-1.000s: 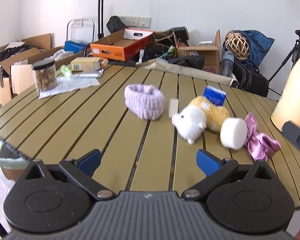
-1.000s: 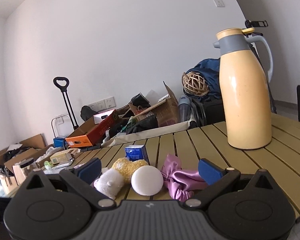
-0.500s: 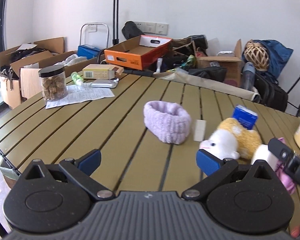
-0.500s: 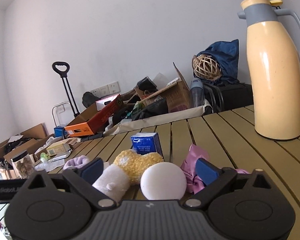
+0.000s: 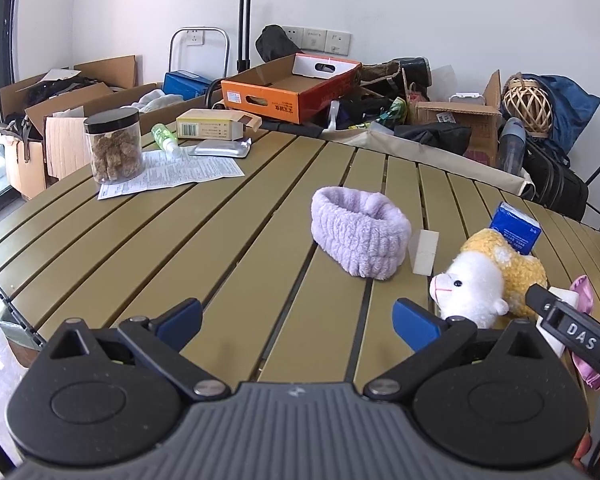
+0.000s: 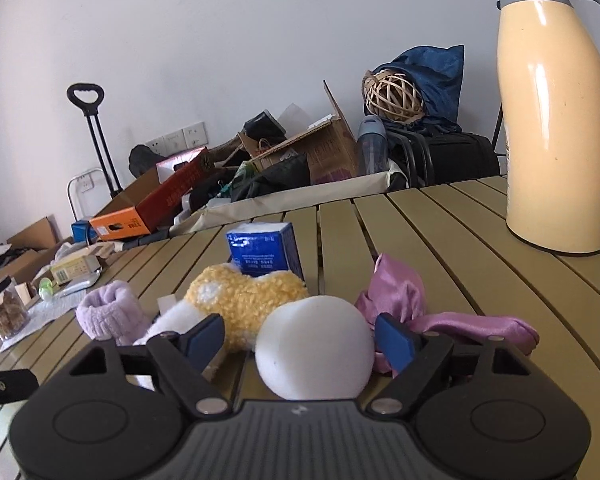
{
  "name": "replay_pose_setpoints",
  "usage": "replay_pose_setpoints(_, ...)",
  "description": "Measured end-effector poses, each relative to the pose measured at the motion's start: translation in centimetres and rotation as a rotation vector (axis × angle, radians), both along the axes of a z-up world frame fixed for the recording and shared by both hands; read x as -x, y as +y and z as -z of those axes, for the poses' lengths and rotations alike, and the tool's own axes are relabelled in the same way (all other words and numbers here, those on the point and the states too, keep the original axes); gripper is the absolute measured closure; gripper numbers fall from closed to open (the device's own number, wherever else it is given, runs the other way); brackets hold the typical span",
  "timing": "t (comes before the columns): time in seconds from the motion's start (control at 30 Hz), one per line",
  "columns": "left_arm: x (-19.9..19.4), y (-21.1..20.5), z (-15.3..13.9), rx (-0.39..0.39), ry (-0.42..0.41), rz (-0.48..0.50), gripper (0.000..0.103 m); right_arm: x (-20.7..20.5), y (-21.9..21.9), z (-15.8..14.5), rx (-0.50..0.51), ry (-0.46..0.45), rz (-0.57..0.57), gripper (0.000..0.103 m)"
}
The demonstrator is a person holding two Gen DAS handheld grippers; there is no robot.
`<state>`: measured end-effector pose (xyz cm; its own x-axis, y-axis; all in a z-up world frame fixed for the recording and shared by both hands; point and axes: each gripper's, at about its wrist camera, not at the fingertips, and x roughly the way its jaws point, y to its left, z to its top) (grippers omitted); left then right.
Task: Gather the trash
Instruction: 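Grasp the white foam ball with the right tool, then lift the foam ball with the right tool while the left tool grasps the white plush lamb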
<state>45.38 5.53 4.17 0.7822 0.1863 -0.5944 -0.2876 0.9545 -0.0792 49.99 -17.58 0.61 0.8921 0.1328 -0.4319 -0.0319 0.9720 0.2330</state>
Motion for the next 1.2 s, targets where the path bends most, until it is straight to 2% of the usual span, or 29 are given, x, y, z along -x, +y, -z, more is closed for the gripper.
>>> replay_pose_setpoints(0.07,0.1,-0.1,0.0,-0.003,-0.002,0.006,0.0,0.0,0.2,0.0,0.017,0.007,-0.003,0.027)
replay_pose_setpoints(0.2,0.2,-0.2,-0.1,-0.004,-0.003,0.008,0.0,-0.2,0.2,0.2,0.026,0.033,0.01,0.045)
replay_pose_setpoints(0.27,0.1,-0.2,0.0,0.008,0.003,0.011,0.0,-0.2,0.0,0.3,0.027,0.038,0.019,0.051)
replay_pose_setpoints(0.57,-0.3,-0.4,0.3,0.022,0.012,0.017,0.0,0.1,-0.7,0.3,-0.002,0.03,0.022,0.06)
replay_pose_setpoints(0.77,-0.6,-0.8,0.5,0.027,0.013,0.027,0.0,1.0,-1.3,-0.4,-0.022,-0.008,0.02,0.068)
replay_pose_setpoints(1.03,-1.1,-2.0,0.7,0.035,-0.002,0.049,0.0,2.7,-3.0,-1.4,-0.093,-0.071,0.022,0.068)
replay_pose_setpoints(1.2,-1.5,-3.2,0.8,0.025,-0.044,0.07,0.0,4.2,-4.4,-2.3,-0.092,-0.123,0.044,0.068)
